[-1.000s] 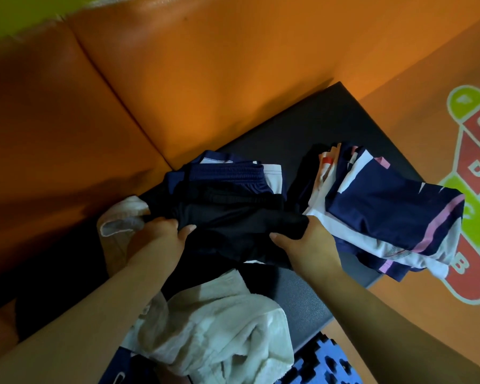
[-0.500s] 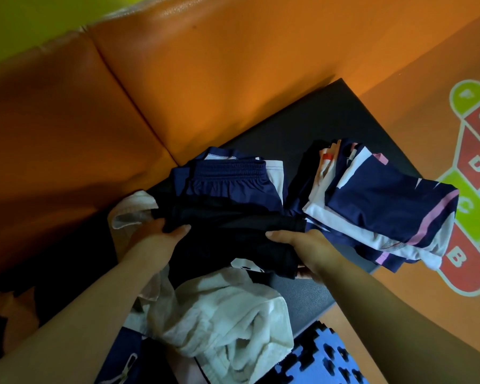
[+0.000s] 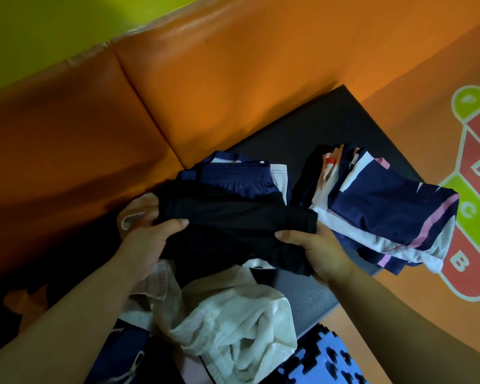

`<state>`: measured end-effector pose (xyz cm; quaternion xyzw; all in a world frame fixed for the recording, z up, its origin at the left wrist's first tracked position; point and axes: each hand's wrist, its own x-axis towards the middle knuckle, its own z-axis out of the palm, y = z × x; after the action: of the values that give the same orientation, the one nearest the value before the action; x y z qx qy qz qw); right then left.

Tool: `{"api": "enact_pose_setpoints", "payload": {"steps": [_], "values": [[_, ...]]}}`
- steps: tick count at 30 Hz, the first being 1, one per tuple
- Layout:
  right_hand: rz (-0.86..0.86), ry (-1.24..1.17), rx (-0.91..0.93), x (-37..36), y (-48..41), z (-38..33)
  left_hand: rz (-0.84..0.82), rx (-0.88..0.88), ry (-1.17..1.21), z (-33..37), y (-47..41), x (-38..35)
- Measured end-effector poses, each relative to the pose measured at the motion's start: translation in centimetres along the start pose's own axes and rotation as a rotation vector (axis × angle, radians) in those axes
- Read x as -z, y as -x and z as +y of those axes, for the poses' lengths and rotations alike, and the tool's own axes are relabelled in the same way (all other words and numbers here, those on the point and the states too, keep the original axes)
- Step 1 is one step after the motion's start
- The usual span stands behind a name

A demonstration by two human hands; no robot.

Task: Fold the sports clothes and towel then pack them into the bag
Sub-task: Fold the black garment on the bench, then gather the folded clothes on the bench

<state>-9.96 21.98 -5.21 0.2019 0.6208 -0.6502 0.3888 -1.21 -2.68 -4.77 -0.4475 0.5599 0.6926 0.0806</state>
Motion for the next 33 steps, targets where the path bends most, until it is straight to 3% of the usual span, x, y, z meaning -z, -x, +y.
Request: {"api": "enact_pose_setpoints", "payload": {"steps": [4,6,10,14,18,21,23,26,29,33], "values": [[0.105,0.205,0.217,-0.5,-2.0,-1.4,0.053,-0.196,-0.139,1.1,-1.8,0.7],[0.141,0.365,0.273,-0.9,-3.3,-2.0,0.173,-0.250,-0.312,0.8,-3.5,0.8],[0.221,0.833,0.219,-1.4,-5.5,-2.1,0.277,-0.244,-0.685,0.3,-5.0,-0.5],[0.276,0.944,0.236,-0.4,-4.6,-2.1,0.350,-0.370,-0.789,-0.5,-3.7,-0.8],[0.288,0.850,0.299,2.3,-1.7,-1.7,0.296,-0.462,-0.857,-0.3,-1.2,-1.5],[0.341,0.790,0.328,5.1,0.3,-1.1,0.231,-0.713,-0.936,0.0,0.0,-4.0],[0.405,0.781,0.335,7.3,1.1,-0.6,0.117,-0.772,-0.903,-0.2,0.1,-6.5],[0.485,0.808,0.344,10.4,1.8,-0.4,-0.068,-0.734,-0.876,-0.2,-0.3,-10.8],[0.579,0.939,0.470,12.7,1.3,-0.7,-0.248,-0.674,-0.812,-0.1,-1.0,-15.3],[0.458,1.163,0.562,13.5,-1.3,-2.4,-0.329,-0.582,-0.858,0.0,-2.5,-20.2]]}}
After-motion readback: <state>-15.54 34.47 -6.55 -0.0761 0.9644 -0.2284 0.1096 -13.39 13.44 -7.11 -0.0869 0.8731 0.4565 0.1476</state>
